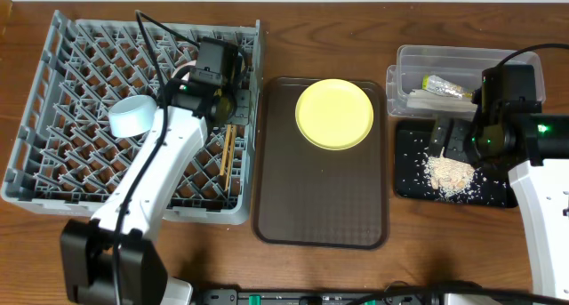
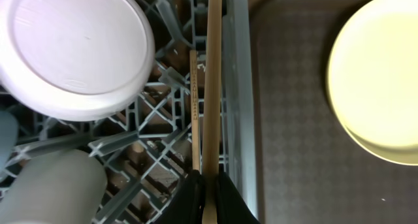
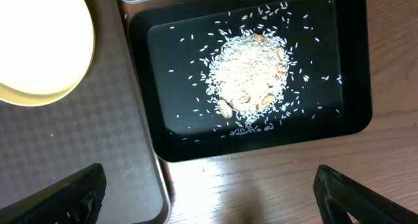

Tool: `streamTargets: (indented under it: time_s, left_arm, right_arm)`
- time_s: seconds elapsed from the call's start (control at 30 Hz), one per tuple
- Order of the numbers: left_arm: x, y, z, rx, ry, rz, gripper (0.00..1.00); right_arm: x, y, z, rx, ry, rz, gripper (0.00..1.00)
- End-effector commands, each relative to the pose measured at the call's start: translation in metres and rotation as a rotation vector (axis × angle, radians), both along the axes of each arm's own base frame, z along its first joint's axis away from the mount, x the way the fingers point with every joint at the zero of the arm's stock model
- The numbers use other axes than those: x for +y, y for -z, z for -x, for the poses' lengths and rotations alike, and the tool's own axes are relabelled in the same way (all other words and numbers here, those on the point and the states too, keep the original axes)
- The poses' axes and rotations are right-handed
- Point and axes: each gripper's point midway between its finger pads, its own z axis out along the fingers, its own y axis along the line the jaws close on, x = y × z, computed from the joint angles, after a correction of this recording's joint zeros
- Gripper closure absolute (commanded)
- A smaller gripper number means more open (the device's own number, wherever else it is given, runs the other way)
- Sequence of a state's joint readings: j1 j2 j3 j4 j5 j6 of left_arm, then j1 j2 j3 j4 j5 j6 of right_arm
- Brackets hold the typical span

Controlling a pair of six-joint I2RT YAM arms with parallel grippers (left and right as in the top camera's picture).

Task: Sort waste into correct bins and load items into the dishwasher
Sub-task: 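Reach left gripper to the yellow plate and grasp its rim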

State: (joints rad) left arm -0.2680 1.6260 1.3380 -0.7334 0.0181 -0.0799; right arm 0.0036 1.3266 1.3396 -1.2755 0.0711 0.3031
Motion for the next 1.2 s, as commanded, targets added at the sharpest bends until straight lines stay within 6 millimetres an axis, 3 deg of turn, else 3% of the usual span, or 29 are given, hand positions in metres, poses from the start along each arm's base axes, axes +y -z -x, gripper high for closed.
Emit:
streamTargets:
  time_s: [0.0, 0.1, 0.17, 0.23, 0.3, 0.37, 0.4, 0.47, 0.57, 0.67, 0.87, 1.03, 1.07, 1.17]
  left_arm:
    - [0.002, 0.014, -0.004, 0.027, 0.006, -0.025, 0.92]
    - [0.002, 0.02, -0.007, 0.037, 0.006, -0.028, 0.85]
    - [0.001, 0.021, -0.007, 0.037, 0.006, -0.028, 0.73]
    - [0.001, 0.019, -0.009, 0.026, 0.006, -0.024, 0.47]
    - [-0.004, 0.009, -0.01, 0.01, 0.004, 0.008, 0.36]
    - [-0.019, -0.006, -0.01, -0.004, 0.043, 0.091, 0.34]
    - [-0.038, -0.024, -0.007, -0.018, 0.099, 0.199, 0.34]
    - [-0.058, -0.045, -0.004, -0.026, 0.13, 0.318, 0.32]
    - [-0.075, -0.053, -0.002, -0.033, 0.141, 0.355, 0.31]
    - [-0.092, -0.047, -0.001, -0.053, 0.176, 0.295, 0.27]
    - [-0.167, -0.02, 0.014, -0.124, 0.498, 0.143, 0.26]
    - [-0.215, 0.018, 0.03, -0.106, 0.677, 0.096, 0.26]
    - [-0.227, 0.035, 0.035, -0.081, 0.705, 0.088, 0.26]
    - [-0.237, 0.064, 0.041, -0.034, 0.728, 0.071, 0.25]
  right_arm:
    - [-0.002, -0.002, 0.0, -0.005, -0.007, 0.006, 0.01]
    - [-0.002, -0.002, 0.0, -0.005, -0.007, 0.006, 0.01]
    - [-0.002, -0.002, 0.0, -0.005, -0.007, 0.006, 0.01]
    - [-0.002, -0.002, 0.0, -0.004, -0.007, 0.006, 0.01]
    - [-0.002, -0.002, 0.0, -0.005, -0.007, 0.006, 0.01]
    - [-0.002, -0.002, 0.0, -0.005, -0.007, 0.006, 0.01]
    - [-0.002, -0.002, 0.0, -0.005, -0.007, 0.006, 0.01]
    - [-0.002, -0.002, 0.0, -0.006, -0.007, 0.006, 0.01]
    - [-0.002, -0.002, 0.0, -0.006, -0.006, 0.007, 0.01]
    - [-0.002, -0.002, 0.0, -0.007, -0.007, 0.006, 0.01]
    - [-0.002, -0.002, 0.0, -0.006, -0.006, 0.006, 0.01]
    - [-0.002, -0.002, 0.0, -0.006, -0.006, 0.006, 0.01]
    - [-0.002, -0.002, 0.0, -0.006, -0.006, 0.006, 0.01]
    - [-0.002, -0.002, 0.0, -0.006, -0.007, 0.006, 0.01]
